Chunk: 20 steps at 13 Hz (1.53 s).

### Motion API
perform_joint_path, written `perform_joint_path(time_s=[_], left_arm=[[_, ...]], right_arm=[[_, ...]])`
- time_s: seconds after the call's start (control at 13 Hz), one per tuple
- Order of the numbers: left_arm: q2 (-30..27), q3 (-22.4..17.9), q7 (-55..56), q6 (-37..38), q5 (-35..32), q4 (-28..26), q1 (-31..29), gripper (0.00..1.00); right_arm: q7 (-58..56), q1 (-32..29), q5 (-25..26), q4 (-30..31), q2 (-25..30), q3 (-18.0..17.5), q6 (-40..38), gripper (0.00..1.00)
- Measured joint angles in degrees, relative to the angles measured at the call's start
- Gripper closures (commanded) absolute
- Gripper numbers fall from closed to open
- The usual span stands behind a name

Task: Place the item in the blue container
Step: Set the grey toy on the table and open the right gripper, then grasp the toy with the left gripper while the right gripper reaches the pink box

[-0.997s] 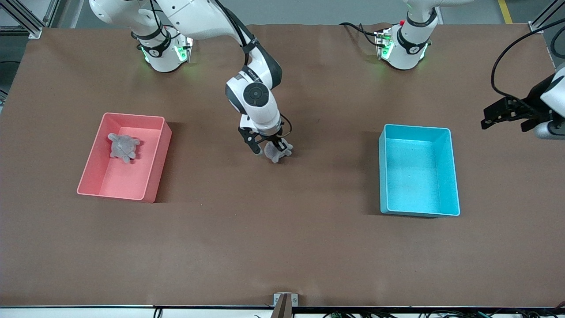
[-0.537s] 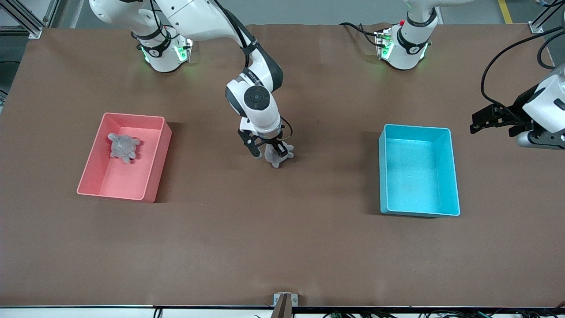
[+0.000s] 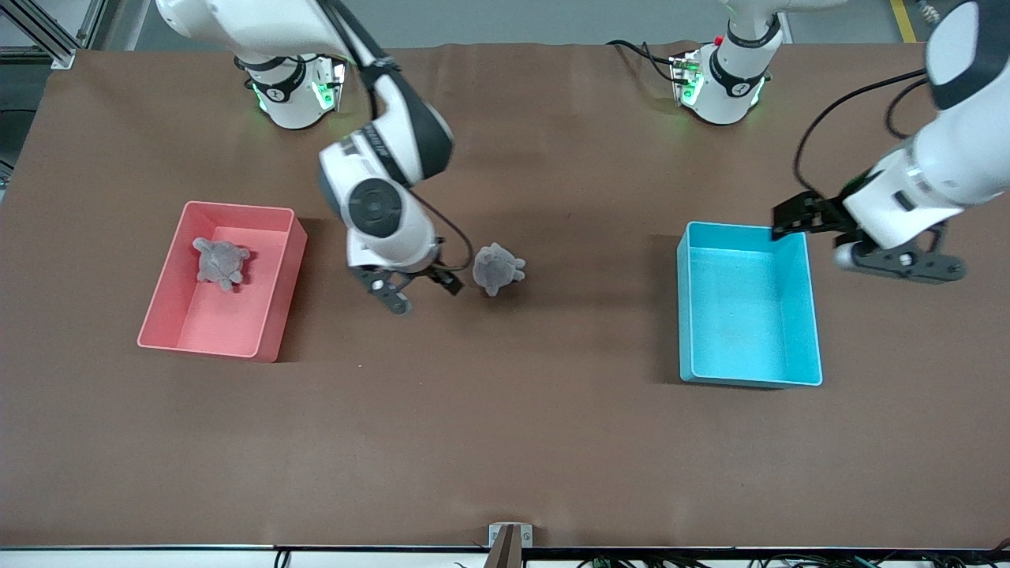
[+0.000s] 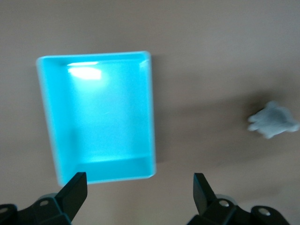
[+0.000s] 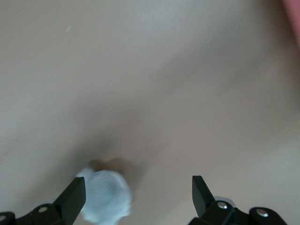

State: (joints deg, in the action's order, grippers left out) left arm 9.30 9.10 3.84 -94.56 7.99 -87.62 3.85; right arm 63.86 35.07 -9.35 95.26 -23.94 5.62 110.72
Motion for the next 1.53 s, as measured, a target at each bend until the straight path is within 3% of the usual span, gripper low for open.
perform_joint_path(time_s=[0.31,0.84,1.07,1.53], left_arm=[[8.2,2.0,12.6,-11.7,1.2,-0.1,8.7,0.02],[20.0,2.1,32.0,-29.1,1.2,0.2,23.2,0.04],[25.3,2.1,40.7,-32.2,4.0,0.7,25.8,0.04],[33.3,1.9,45.2,-36.1,14.4,1.0,26.2,0.04]], right_arm=[[-19.9,-9.7,4.9,9.9,7.7,0.2,-0.4,0.00],[-42.7,-22.4,7.1,19.5,13.7,0.2,0.1,0.00],[-51.0,-28.0,9.6,24.6,15.3,0.2,4.9,0.00],[-67.4,-39.5,9.8,34.2,15.4,0.2,17.9,0.00]])
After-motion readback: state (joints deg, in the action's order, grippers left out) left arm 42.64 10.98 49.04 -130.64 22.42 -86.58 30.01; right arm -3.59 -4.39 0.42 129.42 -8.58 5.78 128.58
